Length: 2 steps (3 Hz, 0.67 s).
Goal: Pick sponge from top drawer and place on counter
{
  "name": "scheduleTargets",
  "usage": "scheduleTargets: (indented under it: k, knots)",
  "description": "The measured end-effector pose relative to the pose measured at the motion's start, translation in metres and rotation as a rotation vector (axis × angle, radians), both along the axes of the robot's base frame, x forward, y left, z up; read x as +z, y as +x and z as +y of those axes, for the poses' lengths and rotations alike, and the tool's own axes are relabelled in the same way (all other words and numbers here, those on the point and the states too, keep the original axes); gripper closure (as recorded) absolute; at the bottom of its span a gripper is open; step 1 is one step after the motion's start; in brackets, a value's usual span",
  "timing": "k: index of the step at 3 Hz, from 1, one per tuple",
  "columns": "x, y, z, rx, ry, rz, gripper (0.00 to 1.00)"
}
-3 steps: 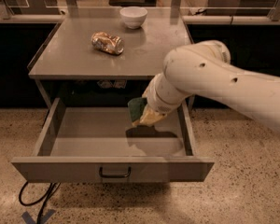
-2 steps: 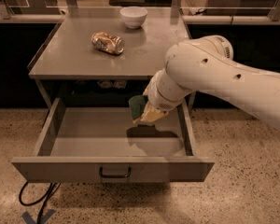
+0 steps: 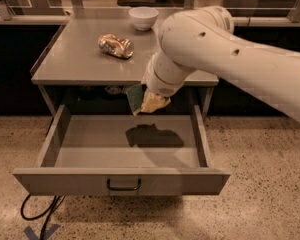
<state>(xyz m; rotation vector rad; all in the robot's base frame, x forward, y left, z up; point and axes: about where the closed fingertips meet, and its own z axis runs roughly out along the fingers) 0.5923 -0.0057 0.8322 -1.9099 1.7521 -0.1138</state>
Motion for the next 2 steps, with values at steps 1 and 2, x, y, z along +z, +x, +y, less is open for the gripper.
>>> scheduleTargets:
  k: [1, 2]
  knots:
    - [0.037, 0.036, 0.029, 0.06, -0.063, -0.021, 1.0]
    - [0.077, 0.046, 0.055, 0.084, -0.035, -0.06, 1.0]
